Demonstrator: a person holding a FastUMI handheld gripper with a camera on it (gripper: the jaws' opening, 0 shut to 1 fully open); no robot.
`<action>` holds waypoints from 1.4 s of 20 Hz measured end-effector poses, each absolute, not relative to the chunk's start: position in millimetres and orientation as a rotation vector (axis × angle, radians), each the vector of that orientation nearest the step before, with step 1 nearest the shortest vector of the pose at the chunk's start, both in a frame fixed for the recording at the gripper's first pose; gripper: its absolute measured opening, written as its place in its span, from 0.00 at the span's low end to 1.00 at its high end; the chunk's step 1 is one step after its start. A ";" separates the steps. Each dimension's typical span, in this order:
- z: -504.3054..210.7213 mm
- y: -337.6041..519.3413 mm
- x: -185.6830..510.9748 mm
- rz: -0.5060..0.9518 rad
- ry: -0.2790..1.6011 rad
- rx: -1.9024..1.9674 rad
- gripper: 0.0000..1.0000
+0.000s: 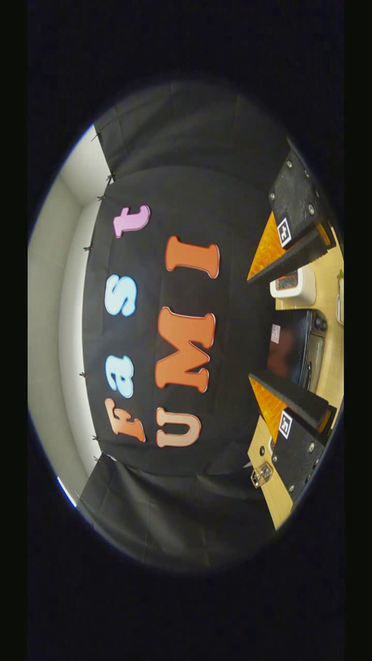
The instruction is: Open the toaster oven, put the food inside, and close the toaster oven door.
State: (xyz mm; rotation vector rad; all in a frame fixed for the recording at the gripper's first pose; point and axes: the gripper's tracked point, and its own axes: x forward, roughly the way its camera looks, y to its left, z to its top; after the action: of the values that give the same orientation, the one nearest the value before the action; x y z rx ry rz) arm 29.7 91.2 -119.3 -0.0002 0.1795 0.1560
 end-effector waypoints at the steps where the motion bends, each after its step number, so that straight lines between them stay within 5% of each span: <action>1: -131.9 102.5 32.3 0.172 0.203 0.010 0.99; 16: -311.1 203.9 51.0 0.233 0.552 0.041 0.99; 25: -321.0 228.2 21.2 0.263 0.551 0.066 0.94; 28: -328.8 253.8 -11.7 0.410 0.590 0.098 0.86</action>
State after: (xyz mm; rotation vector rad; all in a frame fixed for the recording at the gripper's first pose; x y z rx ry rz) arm -11.7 253.8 -328.8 0.0982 0.5901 0.4100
